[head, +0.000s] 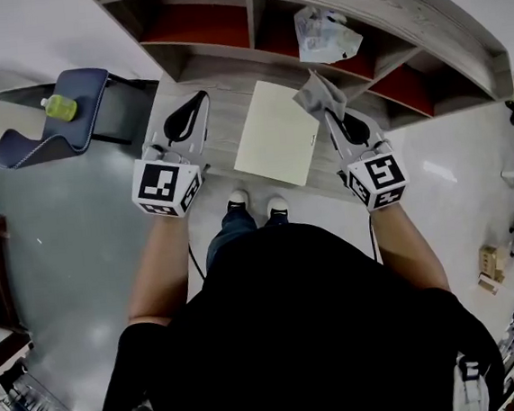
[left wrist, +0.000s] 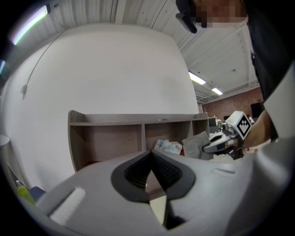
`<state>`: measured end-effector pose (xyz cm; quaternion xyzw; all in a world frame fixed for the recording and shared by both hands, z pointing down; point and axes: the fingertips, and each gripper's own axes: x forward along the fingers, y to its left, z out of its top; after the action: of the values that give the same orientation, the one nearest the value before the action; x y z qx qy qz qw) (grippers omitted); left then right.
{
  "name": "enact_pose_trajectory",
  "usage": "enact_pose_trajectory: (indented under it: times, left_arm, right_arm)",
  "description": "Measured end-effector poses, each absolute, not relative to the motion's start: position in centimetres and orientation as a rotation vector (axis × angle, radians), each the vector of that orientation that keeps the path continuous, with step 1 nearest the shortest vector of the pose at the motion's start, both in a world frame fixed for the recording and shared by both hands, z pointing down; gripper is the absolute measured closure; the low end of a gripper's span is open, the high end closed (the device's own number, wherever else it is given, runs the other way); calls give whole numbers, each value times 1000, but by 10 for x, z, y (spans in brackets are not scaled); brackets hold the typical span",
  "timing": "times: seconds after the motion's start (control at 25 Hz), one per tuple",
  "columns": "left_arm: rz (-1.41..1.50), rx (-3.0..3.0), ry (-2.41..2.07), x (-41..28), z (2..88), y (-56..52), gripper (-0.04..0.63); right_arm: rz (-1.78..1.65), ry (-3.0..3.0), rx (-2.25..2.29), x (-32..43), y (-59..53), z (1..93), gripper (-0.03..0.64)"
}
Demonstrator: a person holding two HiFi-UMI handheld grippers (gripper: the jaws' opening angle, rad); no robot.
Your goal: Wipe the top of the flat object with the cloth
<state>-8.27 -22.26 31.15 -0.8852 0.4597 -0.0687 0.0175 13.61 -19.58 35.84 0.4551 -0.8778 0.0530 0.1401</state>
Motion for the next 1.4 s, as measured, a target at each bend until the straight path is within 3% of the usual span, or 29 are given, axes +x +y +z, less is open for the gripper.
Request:
enact_pose_trajectory:
  times: [1.4]
  left_arm:
    - [-343,-2933,1356,-134,395,-277,595]
  right_arm:
    - [620,-2363,1165,41,-299,531,599]
